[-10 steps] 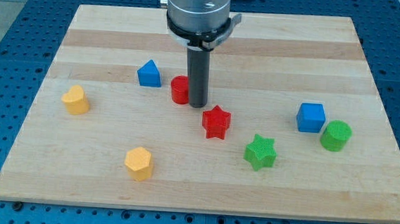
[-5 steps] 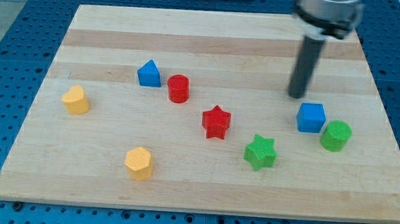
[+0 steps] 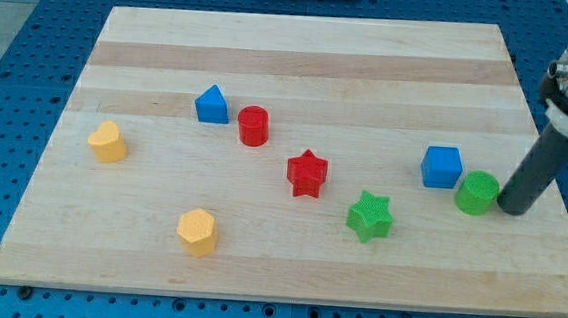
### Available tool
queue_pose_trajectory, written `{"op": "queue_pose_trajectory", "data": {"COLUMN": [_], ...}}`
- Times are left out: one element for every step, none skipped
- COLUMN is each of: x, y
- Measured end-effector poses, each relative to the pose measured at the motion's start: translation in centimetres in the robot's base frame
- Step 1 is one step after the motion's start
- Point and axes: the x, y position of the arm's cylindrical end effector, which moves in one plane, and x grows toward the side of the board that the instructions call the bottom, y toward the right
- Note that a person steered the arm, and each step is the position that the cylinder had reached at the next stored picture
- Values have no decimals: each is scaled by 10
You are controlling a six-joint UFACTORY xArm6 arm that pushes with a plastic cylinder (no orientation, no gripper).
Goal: Push the green circle into the yellow hexagon
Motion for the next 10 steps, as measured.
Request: {"op": "queue_pose_trajectory", "data": {"x": [10,10,10,8,-7,-29,-30,0,14,14], "y": [-36,-76,-50,-3,-5,-32,-67,-124,-169,-169]}}
